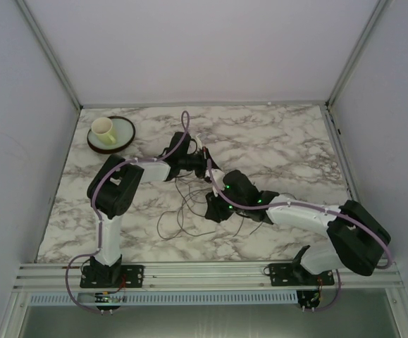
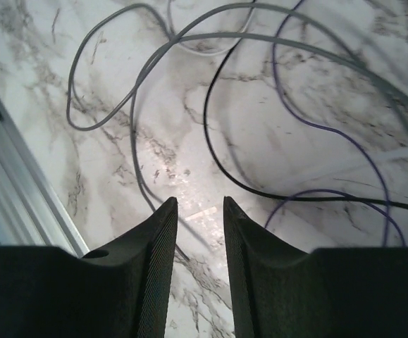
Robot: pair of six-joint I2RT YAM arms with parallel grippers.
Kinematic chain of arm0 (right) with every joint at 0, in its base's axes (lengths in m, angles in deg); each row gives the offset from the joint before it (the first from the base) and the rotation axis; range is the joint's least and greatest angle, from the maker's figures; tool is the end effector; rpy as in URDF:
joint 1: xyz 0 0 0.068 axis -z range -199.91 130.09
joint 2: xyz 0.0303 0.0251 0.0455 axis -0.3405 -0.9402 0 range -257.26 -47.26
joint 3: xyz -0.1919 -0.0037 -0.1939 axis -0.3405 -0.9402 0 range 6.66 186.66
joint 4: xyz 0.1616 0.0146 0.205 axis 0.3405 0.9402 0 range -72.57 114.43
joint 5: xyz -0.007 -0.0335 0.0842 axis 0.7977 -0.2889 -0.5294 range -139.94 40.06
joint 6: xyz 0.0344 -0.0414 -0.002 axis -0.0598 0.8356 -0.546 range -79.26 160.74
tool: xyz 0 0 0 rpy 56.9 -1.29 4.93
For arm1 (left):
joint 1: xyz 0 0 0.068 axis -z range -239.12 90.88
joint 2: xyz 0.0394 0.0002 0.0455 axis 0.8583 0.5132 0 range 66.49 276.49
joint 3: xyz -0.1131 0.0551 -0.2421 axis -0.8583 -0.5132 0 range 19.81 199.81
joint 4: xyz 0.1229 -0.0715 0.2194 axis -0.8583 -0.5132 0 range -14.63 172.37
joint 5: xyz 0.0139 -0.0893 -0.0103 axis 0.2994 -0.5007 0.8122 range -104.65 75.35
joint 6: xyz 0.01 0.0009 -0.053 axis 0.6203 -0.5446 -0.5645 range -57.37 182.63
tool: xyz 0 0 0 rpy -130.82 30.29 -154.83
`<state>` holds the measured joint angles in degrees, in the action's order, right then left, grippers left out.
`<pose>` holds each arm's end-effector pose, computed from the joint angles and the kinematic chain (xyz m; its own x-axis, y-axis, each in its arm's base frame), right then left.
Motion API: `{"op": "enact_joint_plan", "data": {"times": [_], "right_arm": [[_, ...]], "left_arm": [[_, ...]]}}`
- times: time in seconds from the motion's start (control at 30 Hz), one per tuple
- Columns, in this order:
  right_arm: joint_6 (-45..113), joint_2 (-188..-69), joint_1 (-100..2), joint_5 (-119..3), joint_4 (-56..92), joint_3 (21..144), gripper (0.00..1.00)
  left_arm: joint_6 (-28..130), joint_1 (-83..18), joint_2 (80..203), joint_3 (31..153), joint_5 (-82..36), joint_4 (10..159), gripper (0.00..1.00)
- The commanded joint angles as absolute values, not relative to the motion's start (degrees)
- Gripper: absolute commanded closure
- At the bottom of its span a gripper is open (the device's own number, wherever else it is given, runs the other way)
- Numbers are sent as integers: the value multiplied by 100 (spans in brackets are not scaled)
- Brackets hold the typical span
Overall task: Zip-tie the wires
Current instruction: Adjust the cable at the center of the board.
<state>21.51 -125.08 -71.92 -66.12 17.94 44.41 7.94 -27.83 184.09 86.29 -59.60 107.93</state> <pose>0.1599 0.2209 0.1895 -0.6701 -0.3444 -0.6576 -0.7059 0.5694 0.4212 0.3565 -0.2461 0.1516 -0.9575 -0.0937 -0.2727 0.2264 0.3410 -0.9124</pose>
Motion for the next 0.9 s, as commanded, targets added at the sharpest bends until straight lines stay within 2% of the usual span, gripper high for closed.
{"op": "enact_joint_plan", "data": {"times": [0.0, 0.23, 0.57, 0.87], "right_arm": [[2300, -13005, -7257, -7513, 1477, 4717, 68], [2418, -13649, -7299, -7350, 1738, 5052, 68], [2291, -14012, -7174, -5912, 1804, 5463, 68], [2426, -14024, -7043, -5814, 1739, 5615, 68]], "left_arm": [[686, -2766, 18383, 8641, -6031, 10997, 100], [742, -2769, 18332, 8649, -6018, 10911, 100], [702, -2759, 18265, 8415, -5966, 10965, 100], [638, -2757, 18258, 8327, -5952, 11029, 100]]}}
